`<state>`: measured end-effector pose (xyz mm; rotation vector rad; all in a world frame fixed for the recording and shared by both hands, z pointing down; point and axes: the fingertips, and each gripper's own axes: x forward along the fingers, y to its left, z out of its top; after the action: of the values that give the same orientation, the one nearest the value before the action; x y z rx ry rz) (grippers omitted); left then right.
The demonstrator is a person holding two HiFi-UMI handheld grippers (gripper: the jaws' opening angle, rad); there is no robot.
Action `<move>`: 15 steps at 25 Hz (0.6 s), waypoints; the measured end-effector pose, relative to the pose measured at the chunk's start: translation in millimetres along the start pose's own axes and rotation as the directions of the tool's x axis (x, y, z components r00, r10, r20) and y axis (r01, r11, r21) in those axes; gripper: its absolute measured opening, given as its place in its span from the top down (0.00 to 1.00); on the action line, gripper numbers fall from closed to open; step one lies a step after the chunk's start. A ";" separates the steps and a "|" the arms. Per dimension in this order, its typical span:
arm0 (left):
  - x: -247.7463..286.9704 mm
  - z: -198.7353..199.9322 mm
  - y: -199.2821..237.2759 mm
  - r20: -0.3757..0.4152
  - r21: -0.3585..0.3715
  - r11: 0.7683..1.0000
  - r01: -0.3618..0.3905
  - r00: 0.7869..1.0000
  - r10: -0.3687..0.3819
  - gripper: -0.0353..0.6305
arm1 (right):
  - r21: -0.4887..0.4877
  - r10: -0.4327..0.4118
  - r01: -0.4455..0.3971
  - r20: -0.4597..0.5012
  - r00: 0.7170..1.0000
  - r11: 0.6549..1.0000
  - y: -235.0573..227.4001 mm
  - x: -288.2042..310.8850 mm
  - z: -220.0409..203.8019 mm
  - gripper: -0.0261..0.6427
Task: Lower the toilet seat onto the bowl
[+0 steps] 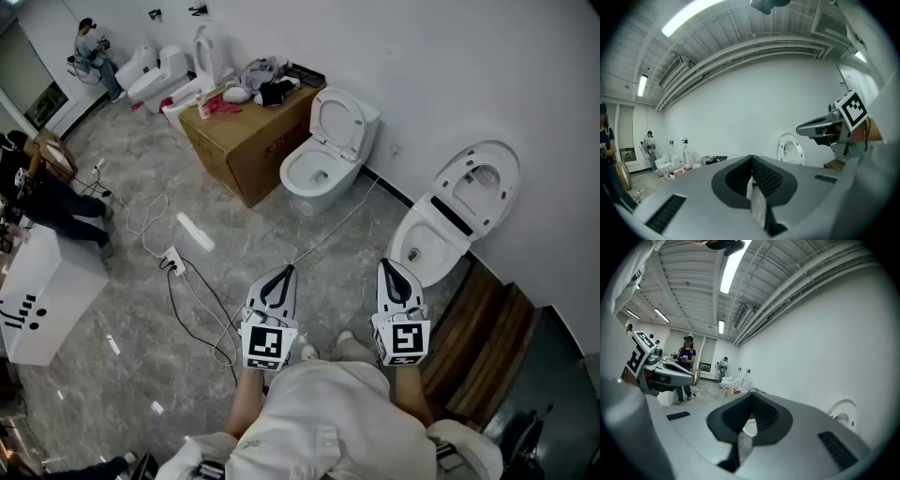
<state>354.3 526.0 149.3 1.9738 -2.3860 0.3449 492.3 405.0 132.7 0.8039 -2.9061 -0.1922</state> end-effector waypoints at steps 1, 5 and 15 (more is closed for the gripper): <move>1.1 -0.3 2.9 0.000 -0.003 1.000 -0.001 1.000 0.001 0.93 | 0.002 0.003 -0.003 0.008 1.000 1.000 2.2 2.8 1.7 0.96; 10.6 -3.1 14.5 0.000 -0.006 1.000 0.004 1.000 -0.004 0.93 | 0.006 0.006 -0.006 0.010 1.000 1.000 8.7 21.2 -0.4 0.95; 69.8 -6.4 45.8 -0.011 0.005 1.000 0.013 1.000 -0.013 0.93 | 0.014 0.047 -0.047 -0.015 0.999 0.999 7.3 88.0 -13.0 0.95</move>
<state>295.2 467.7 159.6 1.9833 -2.3673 0.3610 415.6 364.5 153.8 0.7350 -2.9120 -0.1607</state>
